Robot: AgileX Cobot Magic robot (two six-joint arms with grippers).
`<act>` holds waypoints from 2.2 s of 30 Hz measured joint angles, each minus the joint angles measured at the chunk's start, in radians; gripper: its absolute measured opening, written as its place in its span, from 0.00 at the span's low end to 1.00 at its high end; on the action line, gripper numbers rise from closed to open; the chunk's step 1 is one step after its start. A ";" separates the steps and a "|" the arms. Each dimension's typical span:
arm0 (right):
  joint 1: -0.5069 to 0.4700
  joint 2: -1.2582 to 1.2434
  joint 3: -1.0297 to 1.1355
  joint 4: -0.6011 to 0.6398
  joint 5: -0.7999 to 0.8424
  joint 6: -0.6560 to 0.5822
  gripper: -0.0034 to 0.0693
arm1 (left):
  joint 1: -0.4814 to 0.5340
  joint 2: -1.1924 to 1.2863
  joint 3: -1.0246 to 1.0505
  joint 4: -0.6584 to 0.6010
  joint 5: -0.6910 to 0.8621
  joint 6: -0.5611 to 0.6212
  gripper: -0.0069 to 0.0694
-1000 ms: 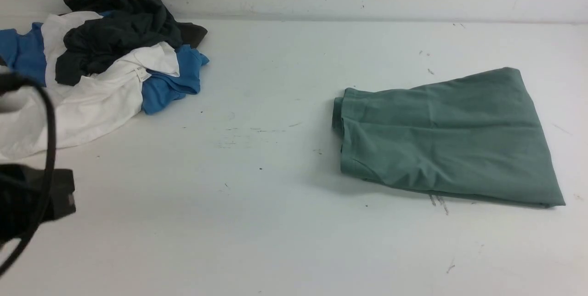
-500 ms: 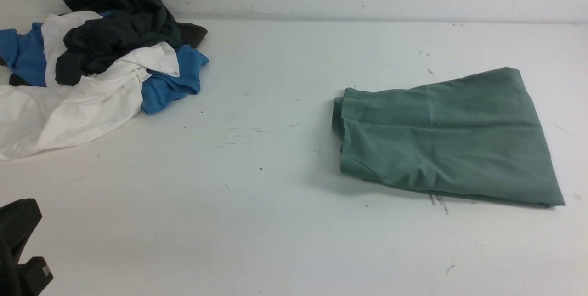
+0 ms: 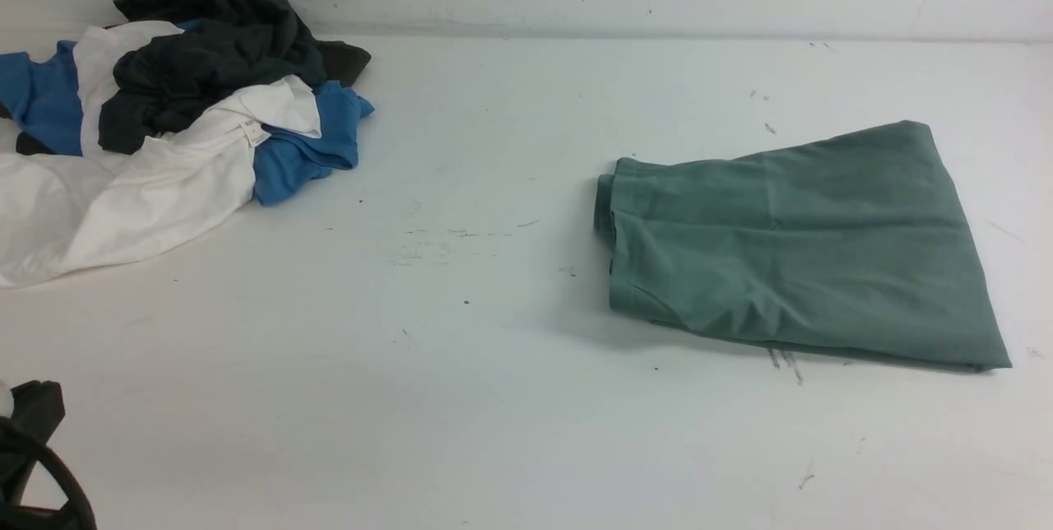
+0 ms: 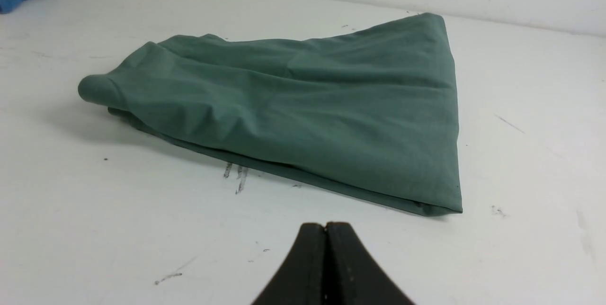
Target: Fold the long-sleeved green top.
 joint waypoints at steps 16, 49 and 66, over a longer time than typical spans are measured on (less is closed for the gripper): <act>0.000 0.000 0.000 0.000 0.000 0.000 0.03 | 0.000 -0.397 0.314 0.447 -0.031 -0.506 0.09; 0.000 0.000 0.000 0.000 0.001 0.000 0.03 | -0.047 -0.398 0.312 0.460 -0.023 -0.516 0.09; 0.000 0.000 0.000 0.000 0.001 0.001 0.03 | -0.047 -0.398 0.312 0.460 -0.023 -0.516 0.09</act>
